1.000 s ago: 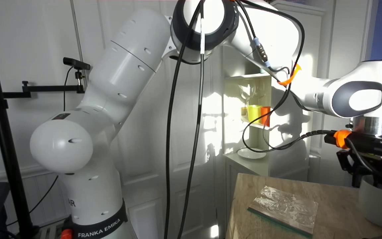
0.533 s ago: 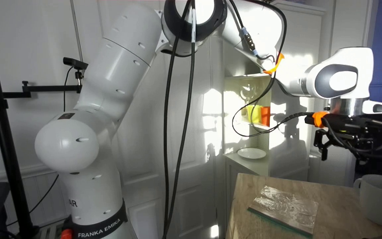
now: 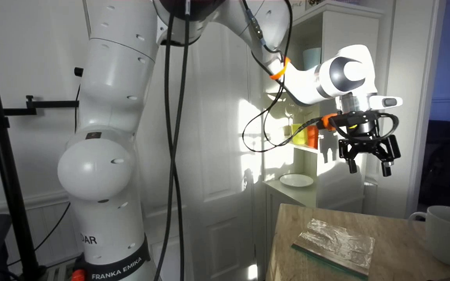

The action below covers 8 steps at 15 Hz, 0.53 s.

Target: Put the mug on top of the table

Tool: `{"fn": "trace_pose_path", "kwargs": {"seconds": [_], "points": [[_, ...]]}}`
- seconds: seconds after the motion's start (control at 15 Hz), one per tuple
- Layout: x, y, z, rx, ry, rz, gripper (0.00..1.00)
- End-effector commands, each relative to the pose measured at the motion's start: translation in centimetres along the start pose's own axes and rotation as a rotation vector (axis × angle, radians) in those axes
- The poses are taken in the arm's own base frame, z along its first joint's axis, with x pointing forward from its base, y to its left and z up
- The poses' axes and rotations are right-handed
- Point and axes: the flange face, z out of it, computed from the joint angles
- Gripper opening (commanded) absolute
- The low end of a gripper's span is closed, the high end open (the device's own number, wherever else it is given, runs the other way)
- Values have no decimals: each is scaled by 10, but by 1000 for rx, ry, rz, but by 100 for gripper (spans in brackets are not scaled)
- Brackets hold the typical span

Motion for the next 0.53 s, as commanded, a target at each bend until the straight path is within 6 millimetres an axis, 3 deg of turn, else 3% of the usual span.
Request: {"fn": "trace_pose_path", "kwargs": {"seconds": [0.0,0.27,0.33,0.47], "points": [[-51,-27,-31,-93,38,-7,100],[-87,-60,-64,-102,117,-137,100],[-59,-54,-51,-103,67,-79,100],[-65,-59,-59,-98,77,-89,100]]}}
